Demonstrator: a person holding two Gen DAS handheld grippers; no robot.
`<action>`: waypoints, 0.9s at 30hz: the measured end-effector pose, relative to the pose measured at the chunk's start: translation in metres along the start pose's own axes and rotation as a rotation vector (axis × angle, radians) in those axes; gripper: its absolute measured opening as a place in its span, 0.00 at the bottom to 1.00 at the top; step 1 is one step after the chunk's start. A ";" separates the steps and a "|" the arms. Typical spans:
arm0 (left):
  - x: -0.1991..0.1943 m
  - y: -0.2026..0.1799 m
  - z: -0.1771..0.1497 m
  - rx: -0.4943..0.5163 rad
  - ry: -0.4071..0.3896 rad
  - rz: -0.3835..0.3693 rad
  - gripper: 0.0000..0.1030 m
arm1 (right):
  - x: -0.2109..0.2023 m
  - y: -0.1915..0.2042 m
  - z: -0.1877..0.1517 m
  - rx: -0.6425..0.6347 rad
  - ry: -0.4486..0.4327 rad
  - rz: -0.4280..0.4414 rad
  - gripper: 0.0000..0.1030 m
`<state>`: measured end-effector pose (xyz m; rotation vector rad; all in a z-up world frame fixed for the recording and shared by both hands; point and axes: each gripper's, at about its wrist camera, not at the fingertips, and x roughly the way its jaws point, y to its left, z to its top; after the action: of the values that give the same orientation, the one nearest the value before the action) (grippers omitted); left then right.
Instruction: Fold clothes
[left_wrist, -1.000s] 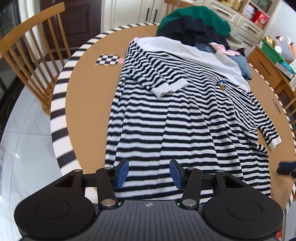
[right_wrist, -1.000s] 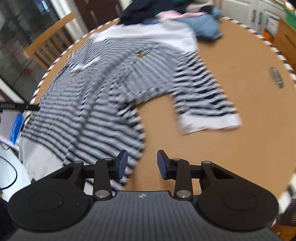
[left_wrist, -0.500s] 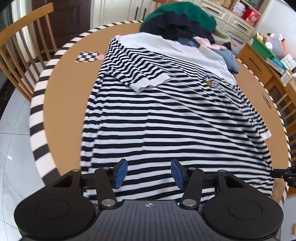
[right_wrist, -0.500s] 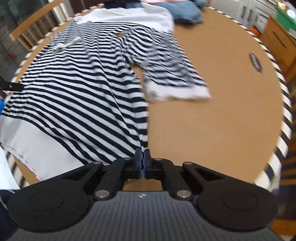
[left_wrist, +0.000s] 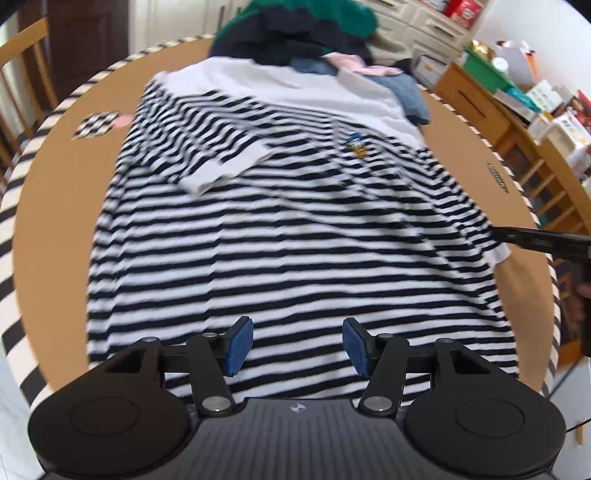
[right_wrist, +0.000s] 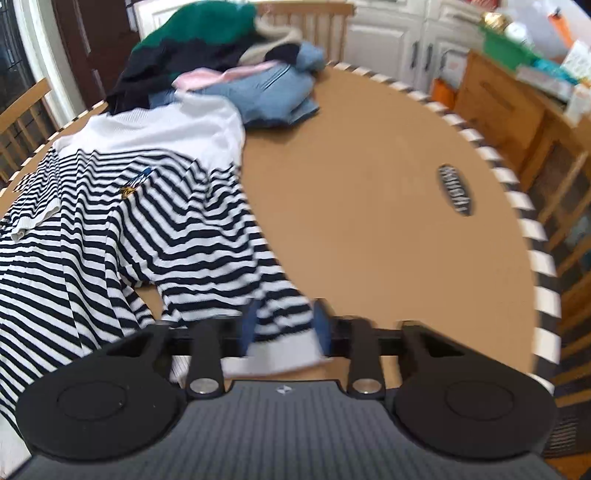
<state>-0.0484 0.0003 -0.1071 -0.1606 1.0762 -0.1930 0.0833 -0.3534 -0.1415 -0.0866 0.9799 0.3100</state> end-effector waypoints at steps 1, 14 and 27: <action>-0.001 -0.002 0.002 0.010 -0.005 0.000 0.55 | 0.005 0.001 0.002 -0.013 0.010 -0.002 0.02; -0.011 0.028 0.117 0.029 -0.164 0.078 0.60 | -0.014 -0.023 0.080 0.046 -0.192 -0.081 0.57; 0.071 0.004 0.366 0.156 -0.426 0.168 0.85 | 0.113 -0.018 0.174 0.384 -0.114 0.084 0.64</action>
<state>0.3080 0.0007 0.0014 0.0302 0.6434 -0.0852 0.2866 -0.3088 -0.1393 0.3191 0.9162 0.1963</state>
